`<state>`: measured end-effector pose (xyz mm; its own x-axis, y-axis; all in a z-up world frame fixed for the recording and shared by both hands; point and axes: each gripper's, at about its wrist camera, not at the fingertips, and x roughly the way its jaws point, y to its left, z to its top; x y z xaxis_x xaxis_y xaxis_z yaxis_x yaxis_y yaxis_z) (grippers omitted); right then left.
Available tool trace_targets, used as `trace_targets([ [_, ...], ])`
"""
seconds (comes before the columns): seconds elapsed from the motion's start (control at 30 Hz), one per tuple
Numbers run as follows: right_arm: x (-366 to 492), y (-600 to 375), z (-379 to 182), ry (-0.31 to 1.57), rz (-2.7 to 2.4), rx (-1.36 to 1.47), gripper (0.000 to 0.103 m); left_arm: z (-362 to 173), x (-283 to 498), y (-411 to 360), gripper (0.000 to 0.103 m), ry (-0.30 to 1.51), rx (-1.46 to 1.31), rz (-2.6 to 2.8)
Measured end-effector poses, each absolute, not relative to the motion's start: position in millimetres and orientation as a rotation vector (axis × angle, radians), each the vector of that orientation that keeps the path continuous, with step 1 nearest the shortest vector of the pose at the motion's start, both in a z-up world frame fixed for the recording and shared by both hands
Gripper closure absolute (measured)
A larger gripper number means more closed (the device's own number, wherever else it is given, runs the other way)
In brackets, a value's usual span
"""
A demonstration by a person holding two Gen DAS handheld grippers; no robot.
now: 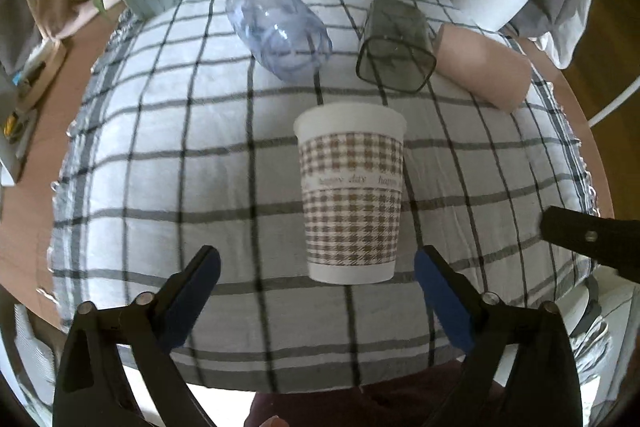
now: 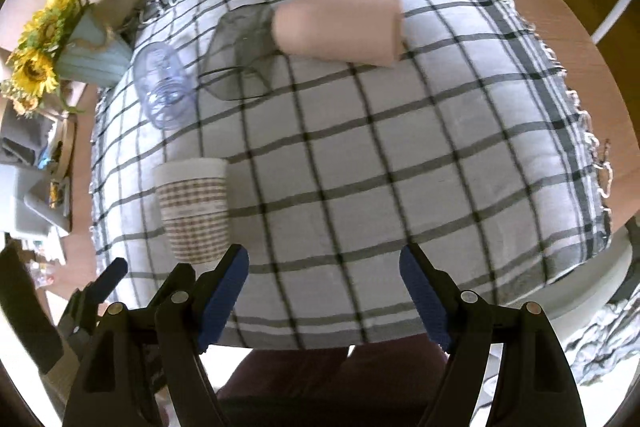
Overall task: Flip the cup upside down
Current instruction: 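Lower the inverted paper cup onto the cloth and open the right gripper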
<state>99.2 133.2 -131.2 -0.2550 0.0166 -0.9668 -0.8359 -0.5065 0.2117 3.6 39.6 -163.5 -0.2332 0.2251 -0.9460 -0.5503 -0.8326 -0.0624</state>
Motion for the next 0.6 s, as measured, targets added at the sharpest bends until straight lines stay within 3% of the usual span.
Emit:
trace_targets([
  [0.1, 107.7, 140.8, -131.7, 0.996, 1.797, -1.394, 0.025, -174.4, 6.2, 47.9, 0.023, 0.414, -1.561, 2.088],
  [0.23, 114.7, 148.6, -135.9, 0.983, 1.776, -1.412, 0.025, -183.9, 10.9, 55.0, 0.029, 0.436, -1.572, 2.087],
  [0.4, 118.0, 152.9, -142.2, 0.973, 1.773, -1.437, 0.025, -189.9, 12.0, 59.2, 0.051, 0.433, -1.587, 2.084],
  [0.6, 121.3, 153.8, -147.4, 0.984, 1.786, -1.447, 0.025, -177.4, 16.9, 57.5, 0.051, 0.421, -1.565, 2.099],
])
